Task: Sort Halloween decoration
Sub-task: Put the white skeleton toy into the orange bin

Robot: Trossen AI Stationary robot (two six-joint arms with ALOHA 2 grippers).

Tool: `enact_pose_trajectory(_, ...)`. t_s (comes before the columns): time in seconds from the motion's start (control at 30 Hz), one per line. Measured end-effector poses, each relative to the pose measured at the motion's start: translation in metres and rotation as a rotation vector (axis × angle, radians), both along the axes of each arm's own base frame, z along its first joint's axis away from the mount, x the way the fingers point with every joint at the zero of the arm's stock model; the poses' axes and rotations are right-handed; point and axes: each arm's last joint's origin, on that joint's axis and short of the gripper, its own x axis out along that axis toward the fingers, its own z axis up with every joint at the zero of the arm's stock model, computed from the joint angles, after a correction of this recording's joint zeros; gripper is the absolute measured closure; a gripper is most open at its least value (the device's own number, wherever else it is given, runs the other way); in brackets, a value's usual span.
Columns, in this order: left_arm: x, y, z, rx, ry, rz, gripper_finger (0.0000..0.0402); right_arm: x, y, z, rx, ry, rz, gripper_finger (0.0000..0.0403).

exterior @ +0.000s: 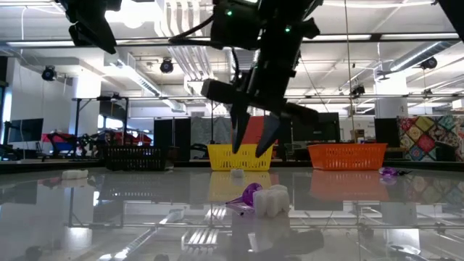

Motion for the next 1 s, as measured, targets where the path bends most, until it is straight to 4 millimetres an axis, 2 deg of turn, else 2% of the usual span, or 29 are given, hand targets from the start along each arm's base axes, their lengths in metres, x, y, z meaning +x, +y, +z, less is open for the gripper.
enact_pose_trajectory(0.27,0.000,0.000,0.000,0.000,0.000,0.000,0.0290,0.020,-0.004,-0.021,0.047,0.039,0.050,0.0218)
enact_pose_trajectory(0.53,0.000,0.000,0.000,0.000,0.000,0.000,0.0290,0.026,-0.008,-0.038,0.049,0.110,0.064,0.0225)
enact_pose_trajectory(0.67,0.000,0.000,0.000,0.000,0.002,0.000,0.0290,0.027,-0.012,-0.043,0.057,0.130,0.090,0.0264)
enact_pose_trajectory(0.9,0.001,0.001,-0.001,0.000,0.006,-0.002,0.0290,0.029,-0.014,-0.043,0.070,0.133,0.158,0.0371)
enact_pose_trajectory(1.0,0.001,0.001,-0.001,0.000,0.006,-0.002,0.0290,0.028,-0.015,-0.038,0.065,0.130,0.179,0.0384)
